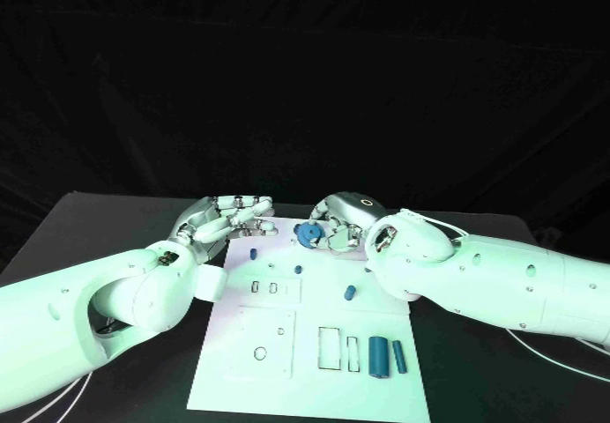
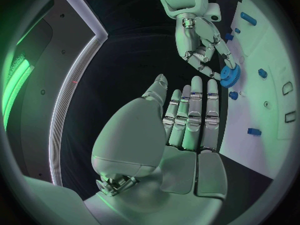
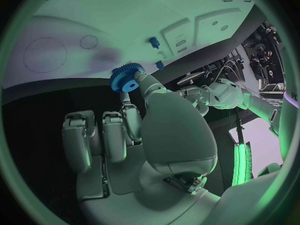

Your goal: Assemble the parts on the task board

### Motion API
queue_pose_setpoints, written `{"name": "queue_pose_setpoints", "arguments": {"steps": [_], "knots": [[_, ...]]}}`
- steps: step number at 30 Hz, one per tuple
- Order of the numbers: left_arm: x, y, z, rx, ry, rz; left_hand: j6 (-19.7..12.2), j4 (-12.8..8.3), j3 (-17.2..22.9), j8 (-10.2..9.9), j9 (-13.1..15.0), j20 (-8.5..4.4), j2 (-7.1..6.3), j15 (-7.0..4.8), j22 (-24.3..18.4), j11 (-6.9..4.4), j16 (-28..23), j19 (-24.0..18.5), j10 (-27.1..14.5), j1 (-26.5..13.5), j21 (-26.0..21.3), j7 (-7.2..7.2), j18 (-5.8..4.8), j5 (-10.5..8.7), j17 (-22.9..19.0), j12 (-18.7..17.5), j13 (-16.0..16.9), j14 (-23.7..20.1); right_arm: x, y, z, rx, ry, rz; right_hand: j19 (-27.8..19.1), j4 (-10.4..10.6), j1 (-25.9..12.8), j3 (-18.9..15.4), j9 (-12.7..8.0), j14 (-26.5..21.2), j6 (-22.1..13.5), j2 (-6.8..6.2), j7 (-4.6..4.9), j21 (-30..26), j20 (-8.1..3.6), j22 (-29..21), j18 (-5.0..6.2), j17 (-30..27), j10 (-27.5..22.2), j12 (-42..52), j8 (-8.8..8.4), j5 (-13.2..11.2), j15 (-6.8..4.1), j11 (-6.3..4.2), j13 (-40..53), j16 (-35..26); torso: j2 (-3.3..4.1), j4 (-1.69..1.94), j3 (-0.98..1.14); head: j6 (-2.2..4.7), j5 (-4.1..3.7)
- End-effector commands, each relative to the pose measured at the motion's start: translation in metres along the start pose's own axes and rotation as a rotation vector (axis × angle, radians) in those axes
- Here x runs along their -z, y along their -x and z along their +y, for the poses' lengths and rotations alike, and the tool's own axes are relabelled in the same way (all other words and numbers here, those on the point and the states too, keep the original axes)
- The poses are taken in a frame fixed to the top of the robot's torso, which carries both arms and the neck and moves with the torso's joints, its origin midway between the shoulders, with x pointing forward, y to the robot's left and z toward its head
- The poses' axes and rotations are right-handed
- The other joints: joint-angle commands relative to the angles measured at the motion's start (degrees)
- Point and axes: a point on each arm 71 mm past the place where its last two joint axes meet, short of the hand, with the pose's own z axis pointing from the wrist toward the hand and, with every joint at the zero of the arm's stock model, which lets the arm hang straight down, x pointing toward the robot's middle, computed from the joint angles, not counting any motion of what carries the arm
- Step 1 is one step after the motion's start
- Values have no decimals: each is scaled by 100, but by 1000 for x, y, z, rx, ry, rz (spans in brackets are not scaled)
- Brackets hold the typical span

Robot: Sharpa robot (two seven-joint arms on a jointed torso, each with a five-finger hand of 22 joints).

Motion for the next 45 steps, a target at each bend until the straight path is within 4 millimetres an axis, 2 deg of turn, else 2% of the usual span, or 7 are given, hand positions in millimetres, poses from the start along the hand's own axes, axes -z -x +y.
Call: {"name": "queue_pose_setpoints", "arguments": {"steps": [1,7,8,11,24,45], "knots": [[-1,-3,-1,8,-4,19,9,-25,17,-40,-7,-2,80,-13,1,37,34,-28,0,14,32,44,67,26,12,-26,-2,-47,-7,-2,6,52,20,-19,503,-2,-47,30,26,493,115,-2,-80,14,-42,1371,-86,1040,25,14,3,0,-34,-1,168,15,5,9,4,13,-7],[-1,-4,-1,9,-4,22,9,-25,17,-40,-7,-2,80,-13,1,37,34,-28,0,14,32,44,67,26,12,-26,-2,-47,-15,-14,13,65,26,-5,498,2,-53,37,26,490,116,-1,-81,9,-42,1365,-84,1029,15,2,2,-4,-34,-1,155,9,14,28,7,4,4],[-2,-4,0,9,-4,22,9,-25,17,-40,-7,-2,80,-13,1,37,34,-28,0,14,32,44,67,26,12,-26,-2,-47,-16,-15,14,66,27,-4,498,2,-53,37,26,490,116,-1,-81,9,-42,1365,-84,1029,15,2,2,-4,-34,-1,155,9,11,22,6,0,12],[-2,-3,0,9,-4,20,9,-25,17,-40,-7,-2,80,-13,1,37,34,-28,0,14,32,44,67,26,12,-26,-2,-47,-19,-19,17,67,30,-1,498,2,-53,37,26,490,116,-1,-81,9,-42,1365,-84,1029,15,2,2,-4,-34,-1,155,9,16,43,0,3,-5],[-2,-5,0,11,-4,25,10,-28,19,-44,-7,-1,81,-11,1,38,35,-31,0,17,32,45,67,26,15,-30,-2,-52,-27,-28,20,79,24,26,486,26,-100,68,19,486,108,-19,-76,-2,-43,1350,-80,1012,-9,-26,-15,-30,-33,2,129,0,17,24,2,-2,33],[-2,-4,0,9,-3,21,10,-28,19,-44,-7,-1,81,-11,1,38,35,-31,0,17,32,45,67,26,15,-30,-2,-52,-27,-31,15,95,-4,57,474,50,-162,102,7,480,83,-71,-65,-15,-39,1336,-75,987,-53,-75,-49,-100,-26,12,84,-14,18,22,6,-16,38]]}}
